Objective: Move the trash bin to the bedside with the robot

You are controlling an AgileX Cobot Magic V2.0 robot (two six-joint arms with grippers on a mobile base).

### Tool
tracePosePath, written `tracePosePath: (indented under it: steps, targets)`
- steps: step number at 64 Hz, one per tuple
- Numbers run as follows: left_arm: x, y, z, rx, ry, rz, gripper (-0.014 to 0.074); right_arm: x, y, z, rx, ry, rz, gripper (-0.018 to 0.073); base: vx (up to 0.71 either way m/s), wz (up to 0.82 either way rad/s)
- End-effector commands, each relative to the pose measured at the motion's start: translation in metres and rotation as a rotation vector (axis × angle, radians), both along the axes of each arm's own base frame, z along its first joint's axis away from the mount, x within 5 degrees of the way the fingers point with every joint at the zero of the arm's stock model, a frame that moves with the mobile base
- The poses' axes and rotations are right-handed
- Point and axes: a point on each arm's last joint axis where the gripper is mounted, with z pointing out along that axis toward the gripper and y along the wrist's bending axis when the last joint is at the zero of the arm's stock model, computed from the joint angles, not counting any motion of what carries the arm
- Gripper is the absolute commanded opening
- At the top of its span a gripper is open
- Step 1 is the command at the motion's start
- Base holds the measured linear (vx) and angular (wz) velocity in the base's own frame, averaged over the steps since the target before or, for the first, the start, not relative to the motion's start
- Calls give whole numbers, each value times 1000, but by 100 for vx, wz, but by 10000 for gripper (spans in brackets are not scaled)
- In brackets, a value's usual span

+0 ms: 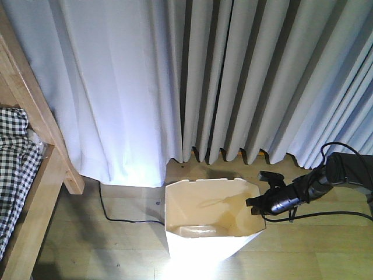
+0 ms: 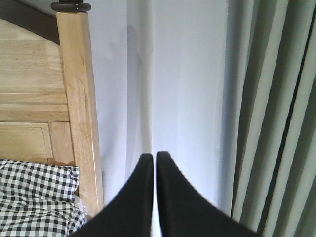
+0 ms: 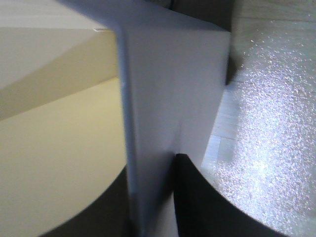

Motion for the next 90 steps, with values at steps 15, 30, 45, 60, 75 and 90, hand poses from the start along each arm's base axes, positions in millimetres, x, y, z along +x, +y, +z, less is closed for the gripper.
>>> tracePosePath:
  steps: [15, 30, 45, 60, 75, 90]
  targets:
    - [0, 2, -3, -10, -46, 23, -6, 28, 20, 36, 104, -61, 67, 417, 0, 0]
    - [0, 2, -3, -10, -46, 22, -6, 36, 17, 49, 88, -87, 94, 520, 0, 0]
    - [0, 2, -3, -10, -46, 22, -6, 44, 5, 66, -21, -66, 122, 517, 0, 0]
    - [0, 2, -3, -10, -46, 22, -6, 51, -10, 87, -179, -10, 170, 517, 0, 0]
    - [0, -1, -3, -11, -46, -33, -6, 58, -13, 115, -191, 30, 190, 517, 0, 0]
    - [0, -2, -3, -12, -46, -52, -6, 48, -27, 147, -221, 93, 166, 477, 0, 0]
